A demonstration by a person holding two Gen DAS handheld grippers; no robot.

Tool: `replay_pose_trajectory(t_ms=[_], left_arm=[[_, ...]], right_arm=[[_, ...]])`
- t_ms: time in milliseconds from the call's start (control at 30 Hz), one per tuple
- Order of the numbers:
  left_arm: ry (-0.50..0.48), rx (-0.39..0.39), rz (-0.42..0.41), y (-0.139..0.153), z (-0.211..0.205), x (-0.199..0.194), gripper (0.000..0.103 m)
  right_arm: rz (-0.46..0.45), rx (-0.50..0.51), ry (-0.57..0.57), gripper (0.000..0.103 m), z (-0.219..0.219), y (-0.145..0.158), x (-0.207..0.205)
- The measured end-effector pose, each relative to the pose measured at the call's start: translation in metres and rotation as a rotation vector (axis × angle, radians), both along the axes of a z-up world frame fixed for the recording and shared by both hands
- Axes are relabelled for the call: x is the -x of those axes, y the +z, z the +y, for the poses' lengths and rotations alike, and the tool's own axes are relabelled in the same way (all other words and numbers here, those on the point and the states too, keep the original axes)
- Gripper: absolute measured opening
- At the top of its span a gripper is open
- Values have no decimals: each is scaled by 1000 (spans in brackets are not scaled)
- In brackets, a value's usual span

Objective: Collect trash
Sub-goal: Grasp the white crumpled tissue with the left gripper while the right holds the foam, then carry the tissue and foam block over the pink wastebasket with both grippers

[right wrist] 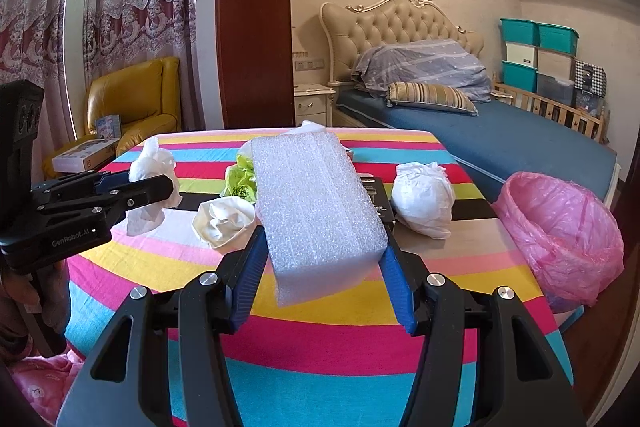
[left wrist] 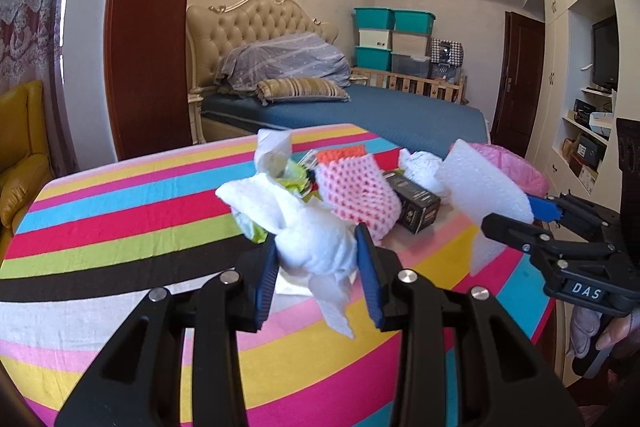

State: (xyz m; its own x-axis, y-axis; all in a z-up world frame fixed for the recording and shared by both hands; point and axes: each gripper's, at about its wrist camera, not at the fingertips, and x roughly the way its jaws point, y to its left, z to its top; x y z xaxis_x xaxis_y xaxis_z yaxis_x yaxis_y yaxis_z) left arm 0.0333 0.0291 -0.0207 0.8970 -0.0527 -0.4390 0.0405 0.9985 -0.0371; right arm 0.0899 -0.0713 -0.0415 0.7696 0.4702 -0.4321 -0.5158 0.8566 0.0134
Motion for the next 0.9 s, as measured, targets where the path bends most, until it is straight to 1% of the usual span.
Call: replay_pose_trajectory(t_ms=[333, 433, 667, 900], left_arm=[[-35, -34, -40, 3, -18, -13, 36], [-60, -45, -48, 6, -27, -20, 36], [-163, -67, -76, 17, -59, -44, 36], [-264, -91, -81, 19, -99, -72, 36]], right_arm=[[-35, -19, -72, 53, -17, 7, -1], [-45, -27, -93, 53, -25, 10, -2], [-65, -33, -162, 53, -50, 15, -8], [-86, -39, -274, 53, -95, 21, -18]])
